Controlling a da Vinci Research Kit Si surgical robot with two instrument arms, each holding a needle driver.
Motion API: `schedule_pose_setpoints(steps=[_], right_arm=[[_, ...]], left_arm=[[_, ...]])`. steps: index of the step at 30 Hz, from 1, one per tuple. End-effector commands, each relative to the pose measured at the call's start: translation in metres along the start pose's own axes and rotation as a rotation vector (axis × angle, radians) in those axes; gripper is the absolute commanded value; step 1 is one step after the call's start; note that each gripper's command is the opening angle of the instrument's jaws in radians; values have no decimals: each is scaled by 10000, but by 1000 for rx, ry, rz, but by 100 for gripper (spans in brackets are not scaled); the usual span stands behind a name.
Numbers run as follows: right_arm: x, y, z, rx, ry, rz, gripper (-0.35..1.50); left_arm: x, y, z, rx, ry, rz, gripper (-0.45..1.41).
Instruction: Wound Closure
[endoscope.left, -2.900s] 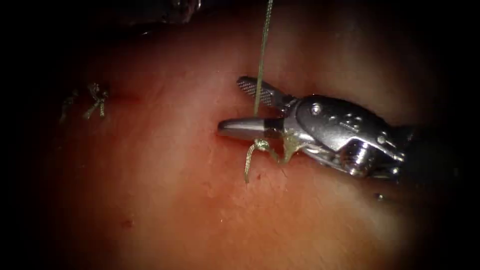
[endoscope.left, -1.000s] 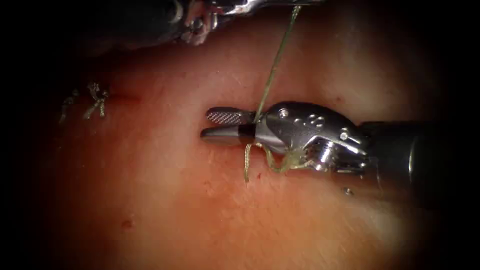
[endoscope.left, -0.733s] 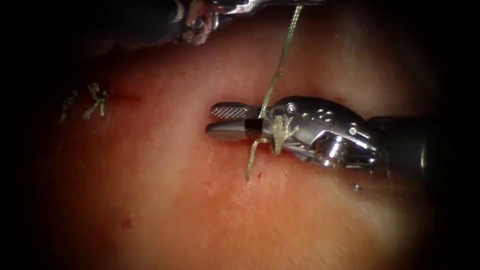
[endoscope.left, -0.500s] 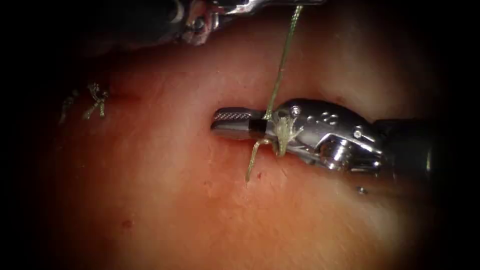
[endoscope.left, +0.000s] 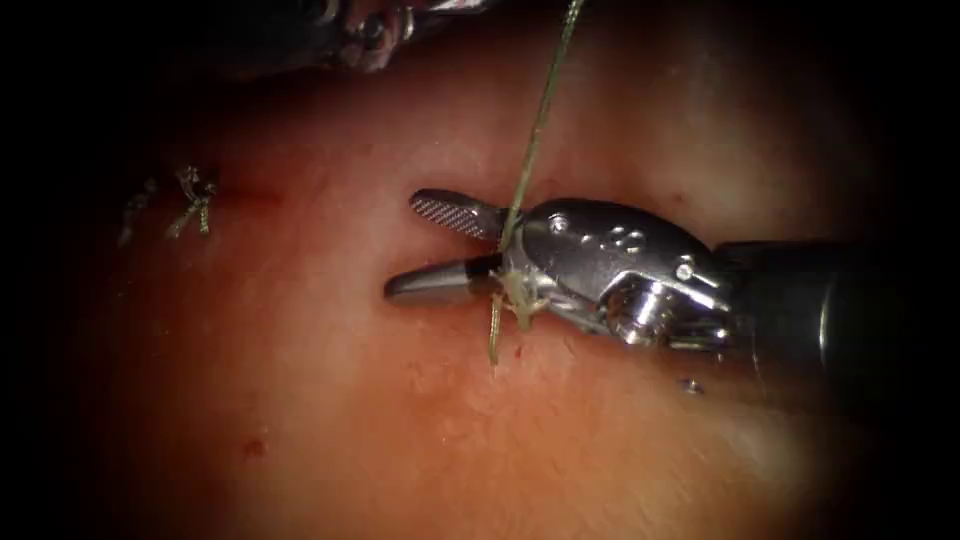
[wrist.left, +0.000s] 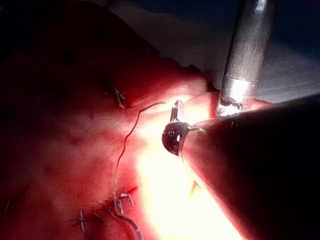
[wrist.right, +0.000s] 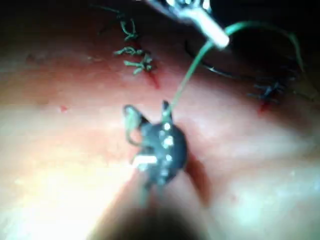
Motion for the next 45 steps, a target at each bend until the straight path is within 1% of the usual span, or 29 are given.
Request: schedule_pose_setpoints(steps=[1,3,4,5,6,8,9,14,19,23,25,26,27,28,29,30,33,43,45], right_arm=[[1,2,9,0,6,0,148],[2,3,10,-2,12,2,148],[2,3,10,-2,18,2,143],[2,1,9,0,21,2,123],[1,1,8,22,22,0,81],[2,1,6,56,29,-1,-20],[4,3,5,56,44,2,-35],[12,7,1,58,71,11,-35],[12,9,0,57,73,-12,-35],[10,7,-1,77,77,-21,-35],[10,3,-1,104,79,-25,-35],[11,2,-1,108,76,-25,-5],[12,0,0,83,81,-22,61],[14,0,2,54,82,-18,113],[16,0,5,29,81,-15,143],[18,0,8,11,83,-12,146],[18,-3,11,48,106,-15,146],[24,-3,11,60,116,14,148],[25,-3,11,61,124,14,141]], left_arm=[[1,-5,6,-1,2,3,-45],[1,-5,7,-1,2,3,-45],[1,-5,7,-1,2,3,-45],[1,-4,7,-1,2,3,-45],[1,-4,8,0,2,3,-45],[0,-3,8,0,3,3,-45],[0,-3,9,0,3,3,-45],[-1,-2,11,2,3,4,-45],[-2,1,13,3,4,4,-45],[-1,1,13,2,4,3,-45],[-1,1,12,1,4,3,-45],[0,1,12,0,3,8,-45],[0,1,11,-1,3,8,-45],[0,0,11,-2,3,8,-45],[1,0,10,-3,3,7,-45],[2,0,9,-3,2,7,-45],[3,0,8,-5,2,12,-45],[3,0,8,-5,2,12,-45],[3,0,8,-5,2,12,-45]])
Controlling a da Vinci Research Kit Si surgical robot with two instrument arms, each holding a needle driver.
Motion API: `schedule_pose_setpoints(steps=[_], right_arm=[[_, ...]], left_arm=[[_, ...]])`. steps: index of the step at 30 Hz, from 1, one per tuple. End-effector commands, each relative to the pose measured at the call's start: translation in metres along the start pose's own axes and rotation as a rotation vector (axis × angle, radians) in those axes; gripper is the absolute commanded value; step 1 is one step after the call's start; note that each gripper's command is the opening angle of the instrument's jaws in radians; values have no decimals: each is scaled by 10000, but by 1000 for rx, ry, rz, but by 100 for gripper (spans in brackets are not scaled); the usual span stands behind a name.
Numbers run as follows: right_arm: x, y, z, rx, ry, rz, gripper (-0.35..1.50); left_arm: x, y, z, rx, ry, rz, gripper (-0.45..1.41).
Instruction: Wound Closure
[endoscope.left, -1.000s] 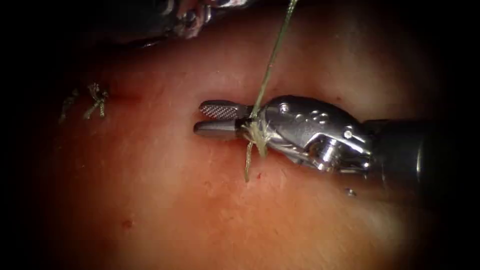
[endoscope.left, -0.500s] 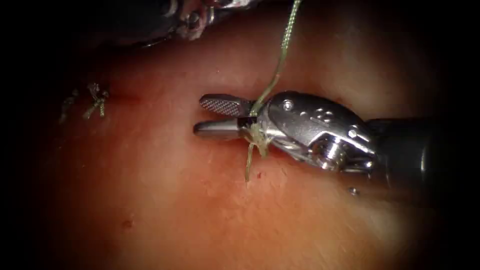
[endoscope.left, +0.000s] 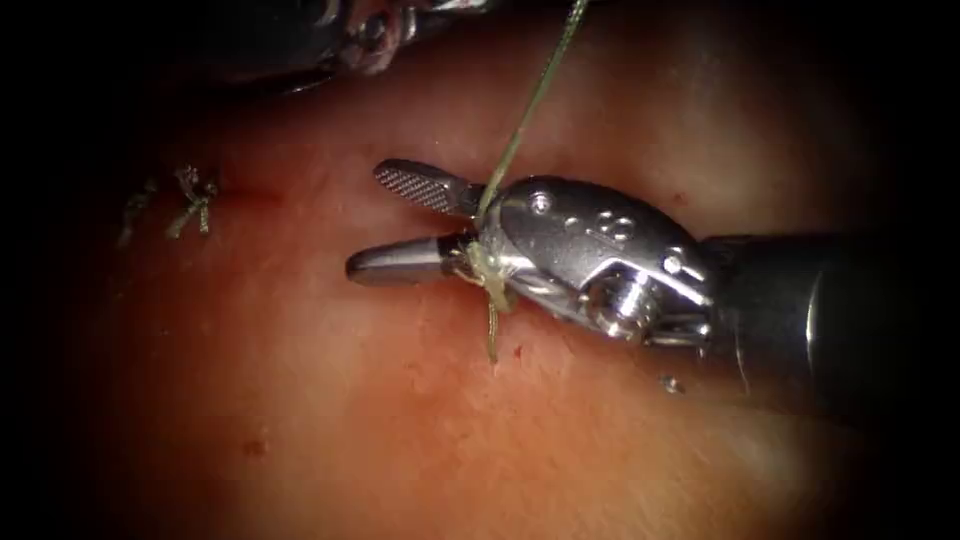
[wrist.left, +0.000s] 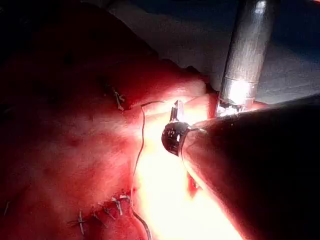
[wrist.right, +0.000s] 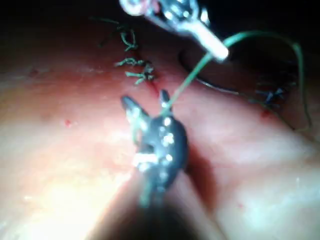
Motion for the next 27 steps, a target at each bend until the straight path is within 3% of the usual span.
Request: schedule_pose_setpoints(steps=[1,3,4,27], right_arm=[[-3,0,7,-2,11,-2,118],[-3,-2,4,50,16,-5,27],[-4,-3,3,86,17,-3,-35],[-11,-4,-7,71,-30,-114,-35]], left_arm=[[1,-5,6,-2,1,3,-45],[1,-5,6,-2,2,3,-45],[1,-5,6,-2,2,3,-45],[4,-2,5,-2,2,12,-45]])
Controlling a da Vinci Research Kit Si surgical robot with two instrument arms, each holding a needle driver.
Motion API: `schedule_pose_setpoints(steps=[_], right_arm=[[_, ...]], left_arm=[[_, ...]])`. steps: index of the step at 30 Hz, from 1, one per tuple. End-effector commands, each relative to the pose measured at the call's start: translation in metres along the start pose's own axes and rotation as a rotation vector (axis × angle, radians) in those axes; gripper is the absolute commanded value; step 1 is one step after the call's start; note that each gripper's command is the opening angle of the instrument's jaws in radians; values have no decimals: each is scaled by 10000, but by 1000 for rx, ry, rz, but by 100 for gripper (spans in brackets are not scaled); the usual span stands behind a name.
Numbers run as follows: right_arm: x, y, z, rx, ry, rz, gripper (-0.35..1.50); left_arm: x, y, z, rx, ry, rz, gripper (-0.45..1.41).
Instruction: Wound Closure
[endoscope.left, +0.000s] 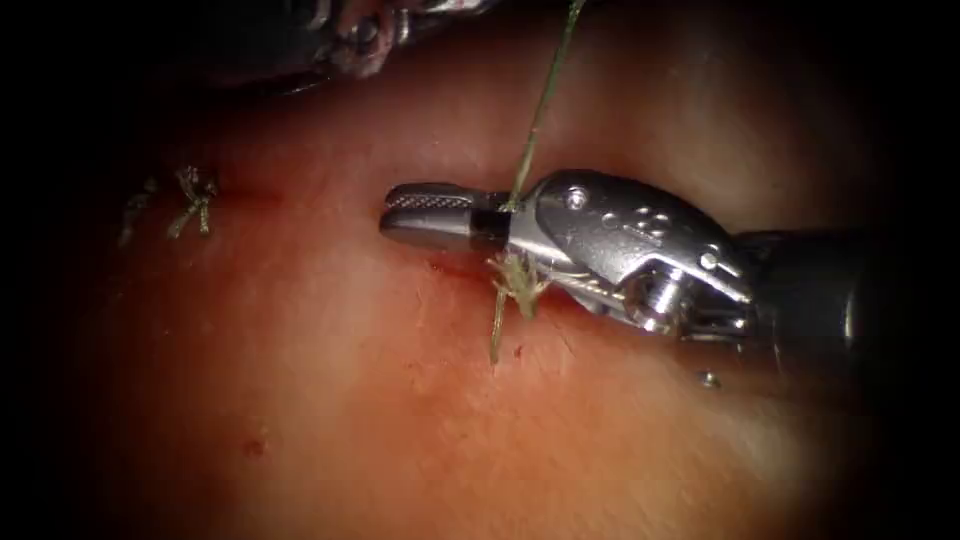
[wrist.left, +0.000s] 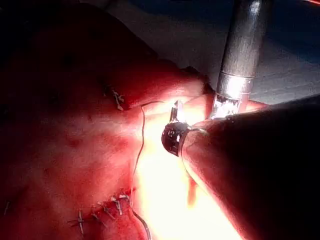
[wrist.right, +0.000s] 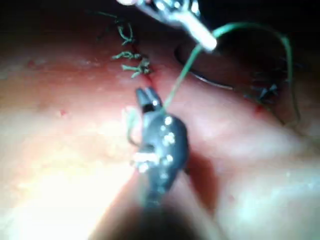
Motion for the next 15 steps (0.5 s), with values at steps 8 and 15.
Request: schedule_pose_setpoints(steps=[8,15], right_arm=[[2,6,17,-118,1,-11,148],[4,7,24,-114,21,-2,148]], left_arm=[[1,-7,5,-3,1,4,-45],[1,-7,5,-2,1,4,-45]])
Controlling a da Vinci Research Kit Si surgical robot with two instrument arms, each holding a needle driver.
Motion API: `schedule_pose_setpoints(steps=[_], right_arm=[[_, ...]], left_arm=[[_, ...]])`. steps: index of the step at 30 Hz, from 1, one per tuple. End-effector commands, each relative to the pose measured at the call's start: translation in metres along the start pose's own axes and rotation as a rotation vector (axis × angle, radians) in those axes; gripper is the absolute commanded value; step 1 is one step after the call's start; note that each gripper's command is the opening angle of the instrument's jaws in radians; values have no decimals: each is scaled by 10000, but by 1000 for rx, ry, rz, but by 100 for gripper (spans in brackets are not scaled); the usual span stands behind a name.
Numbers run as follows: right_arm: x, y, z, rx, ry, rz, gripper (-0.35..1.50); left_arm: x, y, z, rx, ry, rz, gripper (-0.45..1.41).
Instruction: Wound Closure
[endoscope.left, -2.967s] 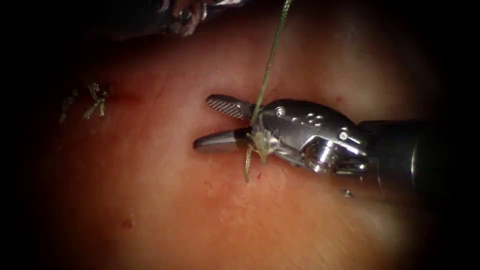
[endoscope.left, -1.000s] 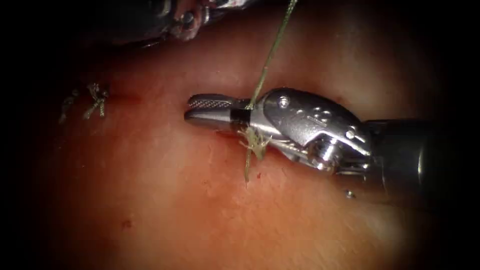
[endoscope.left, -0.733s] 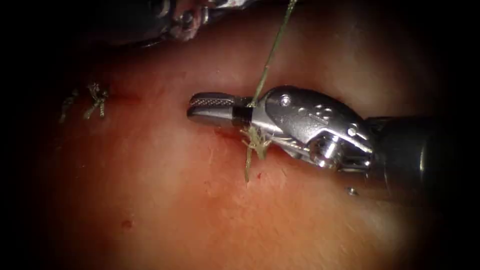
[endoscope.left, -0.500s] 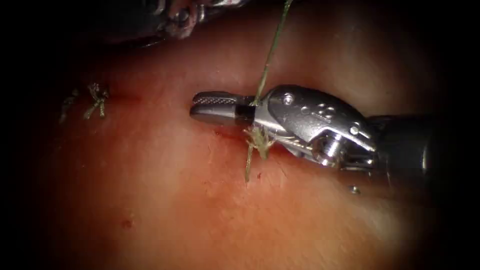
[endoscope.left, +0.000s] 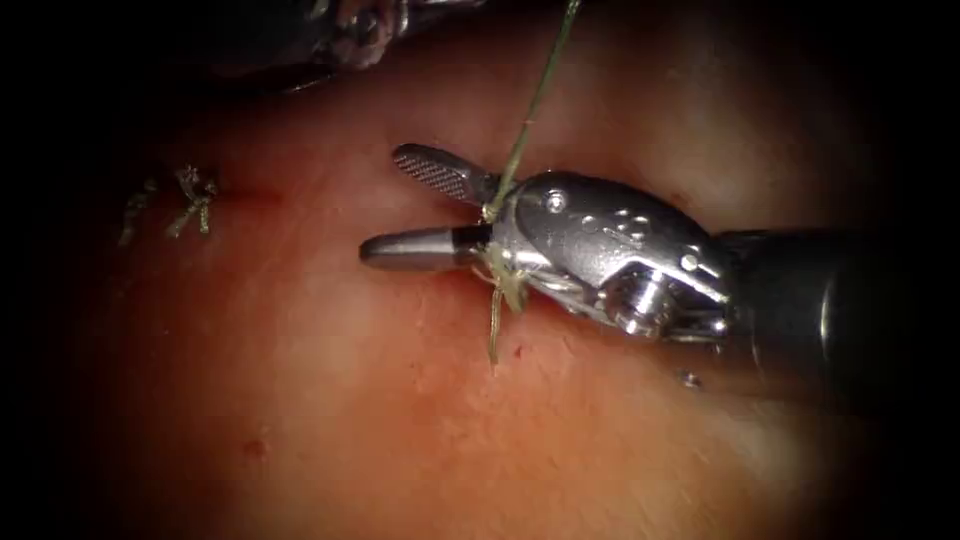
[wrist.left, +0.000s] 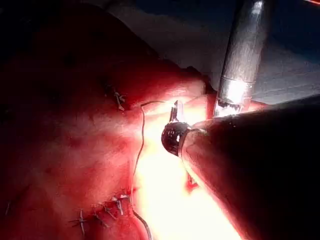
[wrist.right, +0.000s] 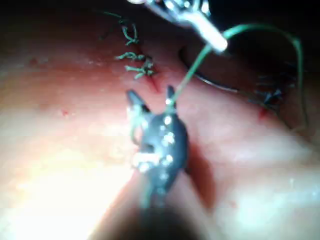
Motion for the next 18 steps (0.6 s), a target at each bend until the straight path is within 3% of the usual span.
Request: schedule_pose_setpoints(steps=[1,5,6,7,9,10,18], right_arm=[[-1,0,11,1,4,0,148],[-1,-1,12,0,3,6,148],[-2,-2,12,7,4,5,143],[-2,-3,11,38,9,9,123],[-5,-6,8,120,20,2,31],[-6,-8,7,147,26,4,-35],[-6,-12,2,139,-5,2,-35]], left_arm=[[1,-6,7,-1,2,3,-45],[0,-6,7,-1,2,4,-45],[0,-6,7,-1,2,4,-45],[0,-6,7,-1,2,4,-45],[0,-6,8,0,2,4,-45],[0,-6,8,0,2,4,-45],[0,-6,8,0,2,4,-45]])
